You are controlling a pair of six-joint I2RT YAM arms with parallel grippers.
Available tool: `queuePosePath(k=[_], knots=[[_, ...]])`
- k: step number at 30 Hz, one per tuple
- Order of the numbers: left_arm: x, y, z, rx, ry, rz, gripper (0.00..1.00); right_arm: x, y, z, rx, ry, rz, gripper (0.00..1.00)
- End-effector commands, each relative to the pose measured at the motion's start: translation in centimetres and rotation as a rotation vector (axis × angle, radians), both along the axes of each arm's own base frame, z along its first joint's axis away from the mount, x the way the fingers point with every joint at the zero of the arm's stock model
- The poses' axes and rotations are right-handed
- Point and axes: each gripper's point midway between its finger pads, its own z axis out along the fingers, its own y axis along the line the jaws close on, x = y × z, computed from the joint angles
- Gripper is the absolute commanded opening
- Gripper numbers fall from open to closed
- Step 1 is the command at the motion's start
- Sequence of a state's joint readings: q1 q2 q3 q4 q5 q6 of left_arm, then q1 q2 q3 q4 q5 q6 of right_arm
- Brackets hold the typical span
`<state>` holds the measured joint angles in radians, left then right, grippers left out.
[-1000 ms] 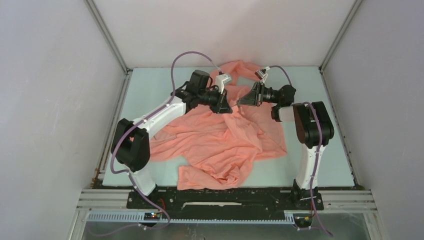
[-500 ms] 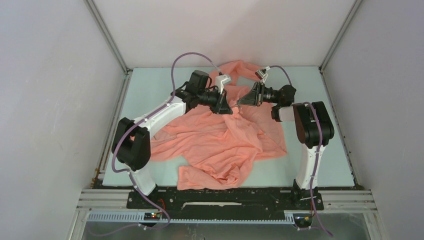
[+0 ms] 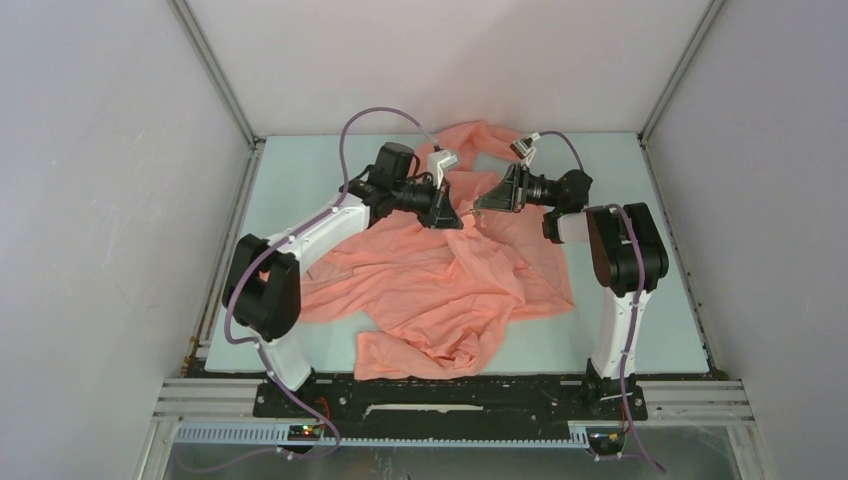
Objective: Zip up the jacket
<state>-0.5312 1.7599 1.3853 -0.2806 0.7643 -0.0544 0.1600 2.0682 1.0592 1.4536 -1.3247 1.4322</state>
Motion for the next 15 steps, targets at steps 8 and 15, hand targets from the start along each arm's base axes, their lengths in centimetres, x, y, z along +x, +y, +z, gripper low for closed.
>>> queuePosePath(k=[8,15], knots=[[0.44,0.24,0.26,-0.030,0.006,0.012,0.00,-0.62,0.19,1.96,0.011,-0.136,0.021,0.00],[0.54,0.14,-0.19,-0.032,0.034,0.013,0.00,-0.49,0.20,2.01,0.014,-0.135,0.014,0.00]])
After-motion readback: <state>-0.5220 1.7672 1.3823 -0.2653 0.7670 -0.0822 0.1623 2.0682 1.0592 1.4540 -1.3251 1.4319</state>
